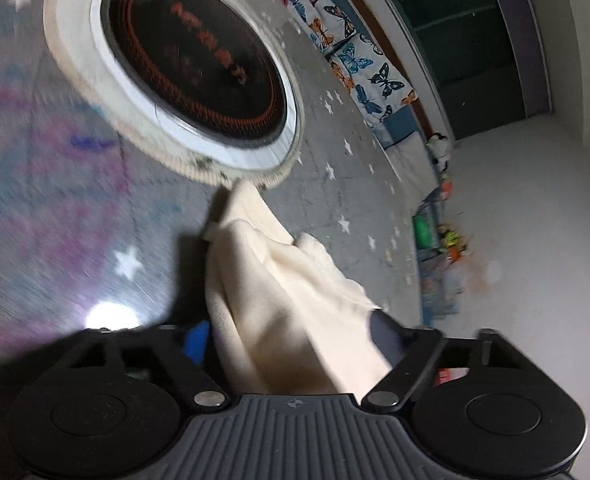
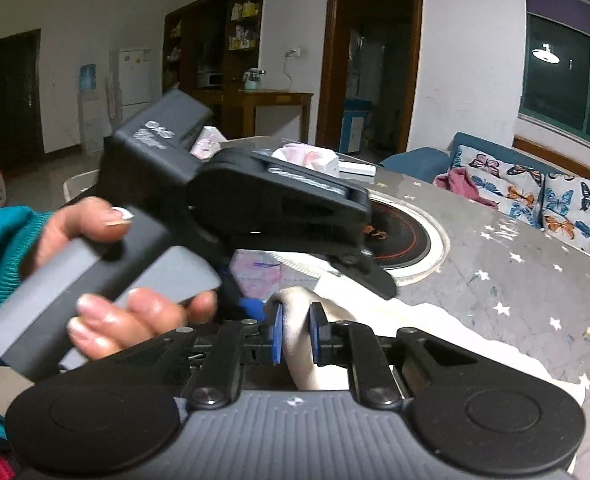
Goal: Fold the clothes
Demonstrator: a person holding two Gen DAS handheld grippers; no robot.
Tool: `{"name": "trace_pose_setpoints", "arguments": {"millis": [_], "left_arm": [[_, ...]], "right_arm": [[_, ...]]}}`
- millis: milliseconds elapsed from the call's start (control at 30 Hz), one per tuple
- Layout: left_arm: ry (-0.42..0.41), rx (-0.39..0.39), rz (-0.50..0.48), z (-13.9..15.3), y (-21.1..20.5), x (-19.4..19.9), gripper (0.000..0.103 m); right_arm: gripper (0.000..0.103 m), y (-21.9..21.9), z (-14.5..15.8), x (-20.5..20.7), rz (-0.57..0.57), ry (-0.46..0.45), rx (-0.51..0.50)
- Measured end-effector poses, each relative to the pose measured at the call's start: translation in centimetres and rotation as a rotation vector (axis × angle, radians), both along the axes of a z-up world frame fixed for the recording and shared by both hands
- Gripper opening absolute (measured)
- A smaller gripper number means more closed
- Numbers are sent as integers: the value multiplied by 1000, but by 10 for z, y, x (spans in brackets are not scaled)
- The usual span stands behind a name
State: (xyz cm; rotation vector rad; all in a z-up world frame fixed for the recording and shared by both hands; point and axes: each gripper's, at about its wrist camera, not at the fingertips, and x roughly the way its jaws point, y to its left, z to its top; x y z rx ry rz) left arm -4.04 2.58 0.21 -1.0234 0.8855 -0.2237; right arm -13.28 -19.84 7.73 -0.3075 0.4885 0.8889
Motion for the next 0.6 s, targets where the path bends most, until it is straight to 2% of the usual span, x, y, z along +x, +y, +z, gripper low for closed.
{"name": "trace_pose_setpoints", "arguments": {"millis": [33,100,133,267,367,500,533,600], "left_arm": [[6,-10,-1,-3,-1,1,54],[17,2,-4,-7,-3,3,32],[15,11,-7,-6,-4,4,28],[5,45,-19,-6,-5,6,24],[-2,70,-28,-5,-7,8,24],[-11,104,-40,-4,-8,10,24],[-13,112,-43,-4,-9,11,24],[-18,129,-49,-4,-10,12,24]], "right_arm": [[12,0,-1,-2,7,0,-4],[14,-1,-4,-4,13,0,-5],[14,-5,-6,-5,13,6,1],[19,-30,-5,4,-52,39,63],[25,-59,-7,20,-177,65,89],[27,-105,-21,46,-389,64,36],[30,-117,-25,53,-442,68,31],[43,-138,-30,65,-533,78,39]]}}
